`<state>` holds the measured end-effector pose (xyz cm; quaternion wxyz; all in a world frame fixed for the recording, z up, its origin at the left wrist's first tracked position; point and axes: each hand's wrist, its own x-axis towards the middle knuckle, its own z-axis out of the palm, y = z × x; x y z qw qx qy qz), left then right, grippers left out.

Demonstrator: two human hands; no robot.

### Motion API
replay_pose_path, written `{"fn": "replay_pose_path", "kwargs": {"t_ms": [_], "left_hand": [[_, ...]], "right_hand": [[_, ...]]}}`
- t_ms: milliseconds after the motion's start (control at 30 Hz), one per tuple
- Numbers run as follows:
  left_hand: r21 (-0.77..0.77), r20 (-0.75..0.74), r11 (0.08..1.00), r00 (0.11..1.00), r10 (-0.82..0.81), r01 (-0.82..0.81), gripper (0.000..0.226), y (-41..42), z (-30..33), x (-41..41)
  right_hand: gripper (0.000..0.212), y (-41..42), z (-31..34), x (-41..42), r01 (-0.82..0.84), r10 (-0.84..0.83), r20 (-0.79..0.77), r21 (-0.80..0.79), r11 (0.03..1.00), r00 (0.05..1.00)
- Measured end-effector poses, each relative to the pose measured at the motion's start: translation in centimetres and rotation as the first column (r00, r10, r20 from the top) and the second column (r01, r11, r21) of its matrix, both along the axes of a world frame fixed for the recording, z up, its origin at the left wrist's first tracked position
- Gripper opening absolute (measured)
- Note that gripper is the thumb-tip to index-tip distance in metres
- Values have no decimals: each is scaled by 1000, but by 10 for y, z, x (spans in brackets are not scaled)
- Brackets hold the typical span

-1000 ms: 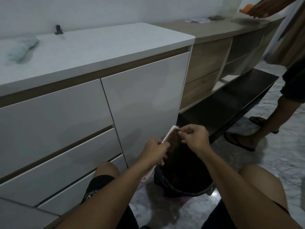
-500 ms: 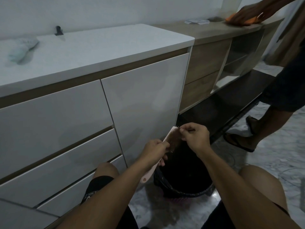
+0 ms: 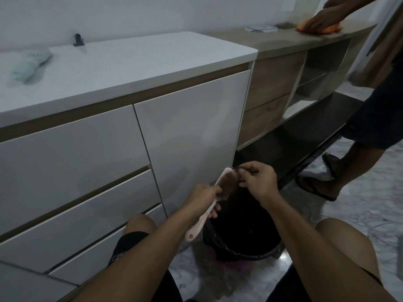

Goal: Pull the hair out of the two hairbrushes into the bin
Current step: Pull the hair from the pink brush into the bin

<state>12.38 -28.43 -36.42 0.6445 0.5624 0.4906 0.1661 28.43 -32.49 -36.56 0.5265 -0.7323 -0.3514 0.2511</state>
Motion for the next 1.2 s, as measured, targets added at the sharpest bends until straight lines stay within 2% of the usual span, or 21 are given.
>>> {"fn": "replay_pose_path", "kwargs": {"t_ms": [133, 200, 267, 333, 367, 433, 567, 633, 700, 833, 900, 967, 1100, 1200], "left_hand": [[-39, -13, 999, 1000, 0, 0, 25, 1, -2, -1], [-47, -15, 999, 1000, 0, 0, 24, 1, -3, 0], [-33, -21, 999, 1000, -11, 10, 23, 1, -4, 0], [-11, -34, 999, 999, -32, 32, 21, 2, -4, 0], [-8, -40, 999, 998, -45, 44, 21, 2, -5, 0], [-13, -52, 998, 997, -60, 60, 23, 1, -5, -1], [-17, -69, 999, 996, -48, 47, 26, 1, -7, -2], [-20, -65, 999, 997, -47, 46, 25, 3, -7, -1], [-21, -61, 999, 997, -47, 46, 24, 4, -6, -1], [-11, -64, 999, 997, -46, 45, 27, 5, -7, -3], [-6, -73, 999, 996, -53, 52, 30, 5, -8, -3], [-5, -80, 997, 994, -71, 71, 30, 4, -11, -4], [-19, -40, 998, 997, -67, 67, 27, 3, -15, -3], [-99, -28, 994, 998, -52, 49, 26, 6, -12, 0]], "right_hand": [[13, -3, 5, 0, 48, -47, -33, 15, 999, 998], [22, -4, 7, -2, -70, 70, -16, -42, 997, 997], [44, -6, 8, -3, -240, 244, 11, -127, 962, 970], [51, -8, 6, -4, -326, 364, 172, -212, 921, 915], [45, -8, 3, -5, -321, 379, 283, -230, 919, 881], [24, -7, 0, -4, -248, 307, 416, -192, 950, 856], [9, -5, 1, 0, -106, 145, 424, -113, 988, 894], [8, -4, 1, 1, -52, 97, 425, -117, 992, 900], [10, -4, 1, 2, -65, 115, 411, -133, 989, 904], [37, -7, 2, 2, -299, 343, 213, -213, 930, 915], [36, -8, -2, -1, -309, 371, 320, -228, 923, 872], [21, -7, -4, -1, -244, 316, 437, -215, 946, 842], [16, -5, -2, 1, -89, 164, 470, -176, 980, 867], [18, -5, -1, 0, -75, 162, 462, -202, 977, 872]]}}
